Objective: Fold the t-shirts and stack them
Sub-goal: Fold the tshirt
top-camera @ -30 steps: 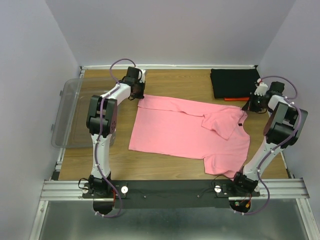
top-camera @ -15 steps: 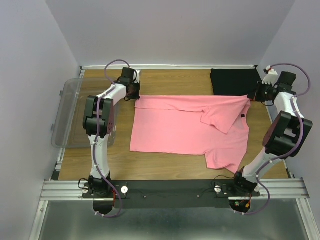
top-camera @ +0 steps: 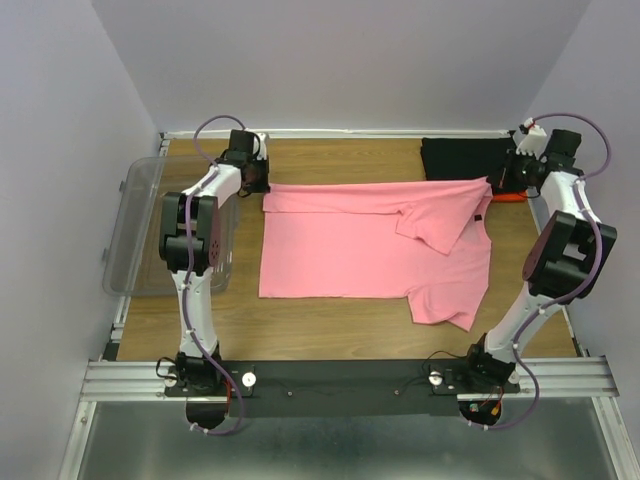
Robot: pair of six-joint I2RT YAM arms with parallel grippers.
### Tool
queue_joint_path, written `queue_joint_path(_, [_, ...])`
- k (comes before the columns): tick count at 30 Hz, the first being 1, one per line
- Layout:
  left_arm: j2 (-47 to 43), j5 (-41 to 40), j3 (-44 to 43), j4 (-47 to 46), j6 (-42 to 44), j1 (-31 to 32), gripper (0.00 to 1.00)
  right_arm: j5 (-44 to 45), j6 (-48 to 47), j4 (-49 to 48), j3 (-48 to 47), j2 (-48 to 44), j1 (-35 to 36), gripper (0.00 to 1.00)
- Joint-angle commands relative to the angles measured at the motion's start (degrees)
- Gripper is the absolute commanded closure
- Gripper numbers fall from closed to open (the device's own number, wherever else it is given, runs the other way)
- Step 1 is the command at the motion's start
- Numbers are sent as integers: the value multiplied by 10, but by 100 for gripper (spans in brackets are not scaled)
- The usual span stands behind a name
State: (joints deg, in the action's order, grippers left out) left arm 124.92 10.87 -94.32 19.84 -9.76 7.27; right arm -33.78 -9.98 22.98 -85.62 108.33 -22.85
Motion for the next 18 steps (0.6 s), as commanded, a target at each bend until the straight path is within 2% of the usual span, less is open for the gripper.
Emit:
queue_joint_path(1, [8,13,-35,-8,-6,-11,100,12,23,-31,-50,28,15,99])
queue_joint_path(18, [94,6,-181,36,-19,-16,100,55,68,-68,-142,105,37,99])
